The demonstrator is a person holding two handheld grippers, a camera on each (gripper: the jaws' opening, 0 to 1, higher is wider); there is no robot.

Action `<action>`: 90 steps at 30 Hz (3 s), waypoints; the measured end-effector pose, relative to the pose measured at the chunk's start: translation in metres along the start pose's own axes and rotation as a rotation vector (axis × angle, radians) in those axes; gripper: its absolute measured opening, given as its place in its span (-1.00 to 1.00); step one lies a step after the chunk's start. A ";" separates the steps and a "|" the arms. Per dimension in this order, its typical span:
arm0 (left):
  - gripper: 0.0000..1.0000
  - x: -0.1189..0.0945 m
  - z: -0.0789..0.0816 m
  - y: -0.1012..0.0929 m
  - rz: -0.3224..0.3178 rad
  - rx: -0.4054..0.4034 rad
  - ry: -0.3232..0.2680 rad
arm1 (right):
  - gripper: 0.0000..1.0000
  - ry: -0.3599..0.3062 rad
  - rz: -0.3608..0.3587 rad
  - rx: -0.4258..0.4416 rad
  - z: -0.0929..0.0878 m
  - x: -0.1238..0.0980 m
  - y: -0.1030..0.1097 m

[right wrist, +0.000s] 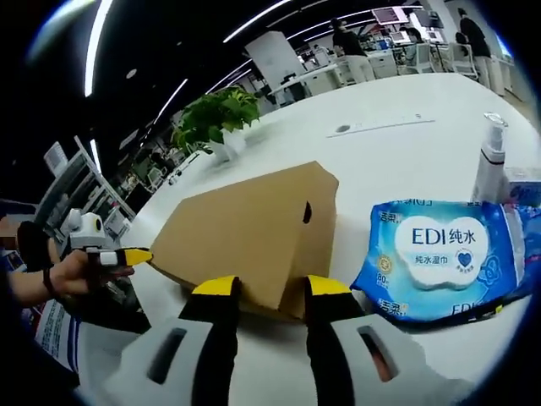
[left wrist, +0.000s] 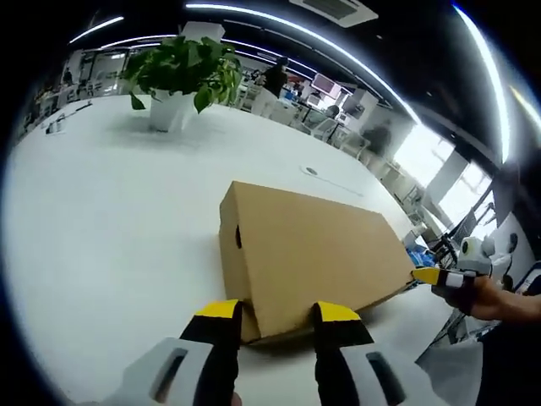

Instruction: Operate the shoe box by opening the lid, removing the specified soft item, and placing it in the target area until the item is outside and the box remains undamaged.

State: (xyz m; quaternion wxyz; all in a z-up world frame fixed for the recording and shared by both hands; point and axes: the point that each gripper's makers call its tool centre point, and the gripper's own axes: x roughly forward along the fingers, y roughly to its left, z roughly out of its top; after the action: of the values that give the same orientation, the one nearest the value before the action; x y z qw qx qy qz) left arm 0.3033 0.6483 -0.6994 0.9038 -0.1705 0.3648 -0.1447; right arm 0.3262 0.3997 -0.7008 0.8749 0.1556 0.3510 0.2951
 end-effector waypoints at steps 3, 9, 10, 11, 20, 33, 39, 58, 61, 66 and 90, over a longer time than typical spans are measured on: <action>-0.33 0.016 0.012 -0.003 -0.013 0.016 0.007 | -0.43 -0.010 -0.025 0.016 0.005 0.000 -0.008; -0.33 0.036 0.026 -0.012 -0.035 0.052 0.029 | -0.43 -0.032 -0.058 0.043 0.013 -0.002 -0.024; -0.33 0.039 0.027 -0.013 -0.038 0.057 0.031 | -0.43 -0.033 -0.061 0.043 0.014 -0.003 -0.026; -0.33 0.039 0.027 -0.013 -0.040 0.057 0.032 | -0.43 -0.034 -0.063 0.044 0.015 -0.003 -0.027; -0.33 0.040 0.027 -0.012 -0.048 0.061 0.035 | -0.43 -0.037 -0.067 0.038 0.016 -0.003 -0.028; -0.19 0.012 0.033 -0.030 0.013 0.218 -0.040 | -0.22 -0.170 -0.176 -0.024 0.036 -0.065 -0.058; -0.11 0.009 0.044 -0.071 -0.028 0.331 -0.077 | -0.04 -0.241 -0.288 -0.066 0.037 -0.124 -0.080; -0.07 0.049 0.007 -0.143 -0.127 0.406 0.009 | 0.10 -0.240 -0.384 0.007 -0.019 -0.164 -0.086; -0.07 0.050 -0.001 -0.146 -0.126 0.401 0.020 | 0.11 -0.240 -0.384 0.013 -0.022 -0.166 -0.087; -0.07 0.049 -0.010 -0.149 -0.111 0.381 0.037 | 0.11 -0.244 -0.385 0.012 -0.022 -0.168 -0.092; -0.08 0.039 -0.003 -0.147 -0.019 0.342 0.005 | 0.11 -0.264 -0.339 -0.036 -0.013 -0.156 -0.098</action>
State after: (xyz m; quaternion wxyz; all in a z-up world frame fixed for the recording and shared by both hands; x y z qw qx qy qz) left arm 0.3084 0.5002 -0.6642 0.9173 -0.0175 0.3357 -0.2136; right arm 0.2662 0.2266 -0.6758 0.9530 0.1159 0.2494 0.1269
